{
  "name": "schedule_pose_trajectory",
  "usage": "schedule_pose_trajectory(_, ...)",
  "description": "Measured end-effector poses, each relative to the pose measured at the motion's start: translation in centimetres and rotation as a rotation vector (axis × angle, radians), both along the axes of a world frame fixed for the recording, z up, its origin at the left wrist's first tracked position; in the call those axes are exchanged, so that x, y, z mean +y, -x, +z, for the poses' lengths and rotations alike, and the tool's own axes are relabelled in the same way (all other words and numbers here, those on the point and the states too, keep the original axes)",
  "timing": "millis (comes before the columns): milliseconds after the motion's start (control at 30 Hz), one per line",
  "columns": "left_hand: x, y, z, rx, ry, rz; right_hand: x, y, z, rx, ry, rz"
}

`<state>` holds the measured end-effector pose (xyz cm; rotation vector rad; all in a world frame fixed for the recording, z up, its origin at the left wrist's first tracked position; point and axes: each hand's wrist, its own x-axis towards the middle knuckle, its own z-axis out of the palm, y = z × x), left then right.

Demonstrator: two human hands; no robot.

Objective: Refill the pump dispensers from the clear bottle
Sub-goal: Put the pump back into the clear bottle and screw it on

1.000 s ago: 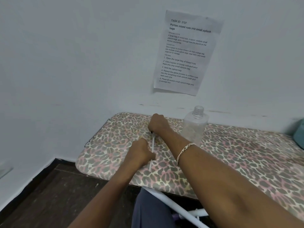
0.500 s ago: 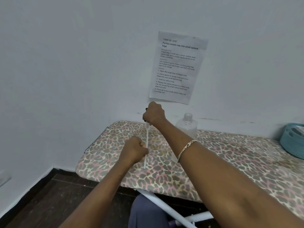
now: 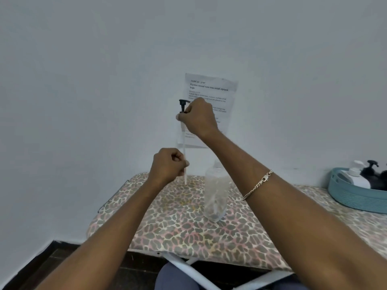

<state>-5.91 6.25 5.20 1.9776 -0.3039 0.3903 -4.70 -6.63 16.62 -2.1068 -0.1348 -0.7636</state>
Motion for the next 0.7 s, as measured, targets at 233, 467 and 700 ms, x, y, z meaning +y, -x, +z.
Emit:
schedule_pose_trajectory(233, -3.5, 0.0, 5.5, -0.135, 0.019, -0.077, -3.7, 3.6, 4.9, -0.162, -0.023, -0.037)
schedule_pose_trajectory(467, -7.0, -0.5, 7.4, -0.159, 0.008, -0.133, -7.1, 4.5, 6.3, -0.229, -0.001, -0.103)
schedule_pose_trajectory(700, -9.2, -1.2, 6.3, -0.139, -0.024, -0.144, -9.5, 4.0, 5.0, -0.202, 0.01, -0.139)
